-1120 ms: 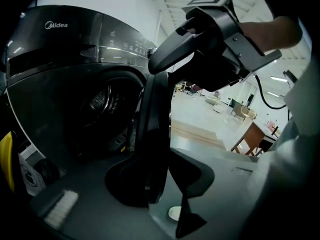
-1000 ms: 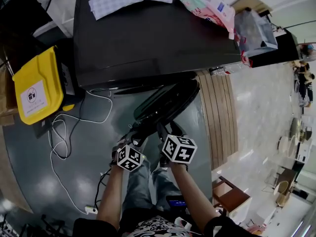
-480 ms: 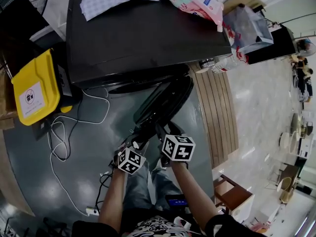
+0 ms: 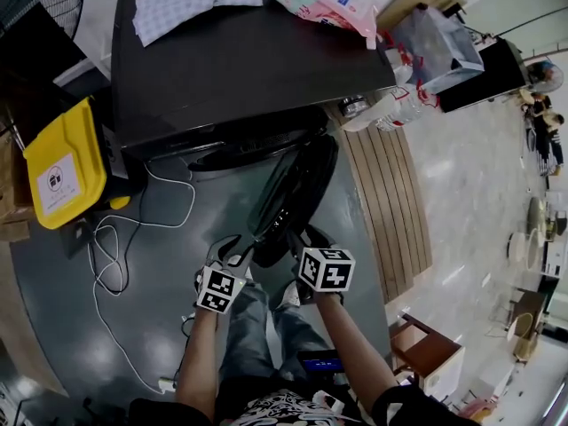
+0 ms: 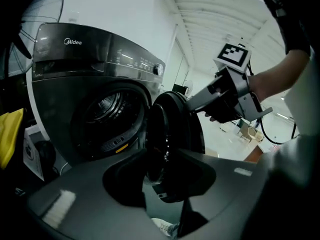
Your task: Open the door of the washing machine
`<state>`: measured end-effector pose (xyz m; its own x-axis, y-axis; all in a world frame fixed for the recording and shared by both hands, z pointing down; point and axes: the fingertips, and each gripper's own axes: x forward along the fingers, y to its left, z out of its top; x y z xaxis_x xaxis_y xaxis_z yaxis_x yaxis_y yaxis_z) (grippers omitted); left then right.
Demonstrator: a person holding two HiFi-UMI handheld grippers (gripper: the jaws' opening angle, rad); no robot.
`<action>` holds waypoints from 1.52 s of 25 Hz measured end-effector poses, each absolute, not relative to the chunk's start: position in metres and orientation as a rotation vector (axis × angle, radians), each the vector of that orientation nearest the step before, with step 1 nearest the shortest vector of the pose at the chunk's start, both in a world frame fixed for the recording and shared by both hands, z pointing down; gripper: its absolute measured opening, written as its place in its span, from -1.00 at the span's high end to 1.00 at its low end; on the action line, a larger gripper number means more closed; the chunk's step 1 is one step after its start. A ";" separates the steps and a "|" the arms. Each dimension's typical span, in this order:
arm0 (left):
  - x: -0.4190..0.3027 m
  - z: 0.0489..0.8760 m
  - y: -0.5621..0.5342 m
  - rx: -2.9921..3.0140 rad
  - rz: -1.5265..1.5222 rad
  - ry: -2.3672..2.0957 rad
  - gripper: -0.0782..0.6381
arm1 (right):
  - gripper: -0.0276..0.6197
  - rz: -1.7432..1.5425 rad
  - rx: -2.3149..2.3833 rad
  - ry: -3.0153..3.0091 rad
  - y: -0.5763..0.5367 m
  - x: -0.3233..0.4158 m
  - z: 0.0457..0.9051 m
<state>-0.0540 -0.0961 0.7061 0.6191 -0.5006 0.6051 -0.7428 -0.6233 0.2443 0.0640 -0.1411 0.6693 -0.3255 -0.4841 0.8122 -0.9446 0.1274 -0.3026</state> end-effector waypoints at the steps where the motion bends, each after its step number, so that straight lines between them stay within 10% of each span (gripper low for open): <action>1: -0.056 0.705 -0.099 2.358 0.672 -0.997 0.38 | 0.31 1.119 1.380 -1.872 -0.138 0.069 0.669; 31: -0.098 0.672 -0.122 2.167 0.427 -1.363 0.49 | 0.55 0.862 1.658 -1.533 -0.101 0.255 0.660; 34: -0.095 0.654 -0.113 2.161 0.394 -1.383 0.49 | 0.91 0.836 1.681 -1.551 -0.092 0.256 0.645; 38: -0.088 0.603 -0.099 2.187 0.326 -1.469 0.50 | 0.91 0.819 1.588 -1.860 -0.086 0.221 0.600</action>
<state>-0.0883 -0.0995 0.6034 0.3951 -0.8012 0.4494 -0.9161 -0.3073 0.2576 0.2212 -0.0864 0.6001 -0.1464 -0.6506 0.7452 -0.9889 0.1142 -0.0945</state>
